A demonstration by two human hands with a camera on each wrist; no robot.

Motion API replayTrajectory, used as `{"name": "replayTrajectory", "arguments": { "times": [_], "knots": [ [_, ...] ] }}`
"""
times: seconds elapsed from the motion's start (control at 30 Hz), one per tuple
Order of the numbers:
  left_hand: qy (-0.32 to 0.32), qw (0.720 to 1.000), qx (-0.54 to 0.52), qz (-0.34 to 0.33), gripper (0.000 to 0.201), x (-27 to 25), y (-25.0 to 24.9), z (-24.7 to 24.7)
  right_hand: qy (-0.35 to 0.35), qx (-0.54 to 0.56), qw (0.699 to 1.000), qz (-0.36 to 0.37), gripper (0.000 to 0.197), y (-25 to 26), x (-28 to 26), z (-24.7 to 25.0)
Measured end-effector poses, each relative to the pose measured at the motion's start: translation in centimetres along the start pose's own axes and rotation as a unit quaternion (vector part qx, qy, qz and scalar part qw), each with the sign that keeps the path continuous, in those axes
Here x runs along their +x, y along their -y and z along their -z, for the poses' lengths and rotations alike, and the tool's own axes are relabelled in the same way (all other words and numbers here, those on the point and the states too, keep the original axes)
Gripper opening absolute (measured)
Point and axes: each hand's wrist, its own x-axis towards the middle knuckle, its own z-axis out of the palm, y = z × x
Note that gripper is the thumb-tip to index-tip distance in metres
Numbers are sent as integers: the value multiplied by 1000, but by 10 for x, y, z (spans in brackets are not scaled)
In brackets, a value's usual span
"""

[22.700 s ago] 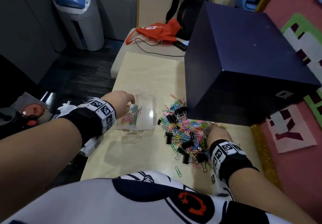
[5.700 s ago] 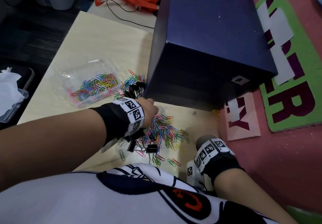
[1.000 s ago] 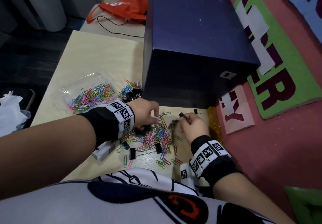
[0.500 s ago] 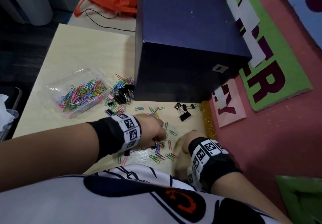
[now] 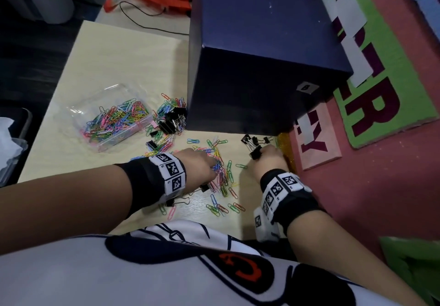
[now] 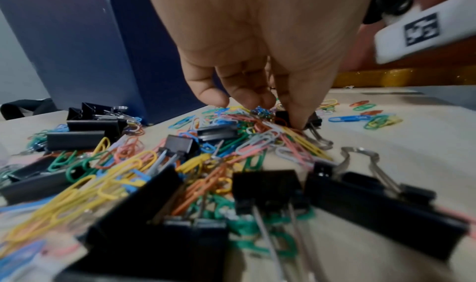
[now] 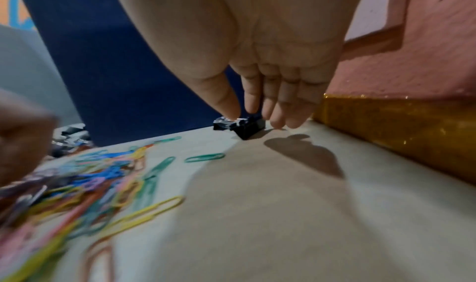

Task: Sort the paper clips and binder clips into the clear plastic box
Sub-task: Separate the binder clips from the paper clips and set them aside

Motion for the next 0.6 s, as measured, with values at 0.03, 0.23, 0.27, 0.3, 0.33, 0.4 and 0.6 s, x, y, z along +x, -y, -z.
{"name": "replayTrajectory", "arguments": {
  "times": [0.03, 0.23, 0.27, 0.3, 0.33, 0.4, 0.6],
  "knots": [
    [-6, 1000, 2, 3, 26, -1, -1, -1, -12, 10, 1000, -8, 50, -1, 3, 4],
    [-31, 999, -4, -7, 33, -4, -6, -9, 33, -3, 999, -14, 65, -2, 16, 11],
    [-30, 999, -6, -17, 34, -5, -6, -10, 41, -7, 999, -22, 67, -4, 16, 9],
    [-27, 999, -8, -21, 34, -5, -5, -12, 42, -9, 999, -27, 68, -6, 16, 6],
    [-26, 999, -9, -21, 34, -5, -4, -13, 40, -6, 999, -28, 69, -7, 16, 4],
    [-34, 999, -12, -17, 29, -4, -2, -13, 28, 12, 999, -22, 66, -8, 16, -1],
    [-28, 999, 4, -21, 21, 0, 2, -11, 36, 40, 998, -20, 66, -12, 18, -3]
  ]
}}
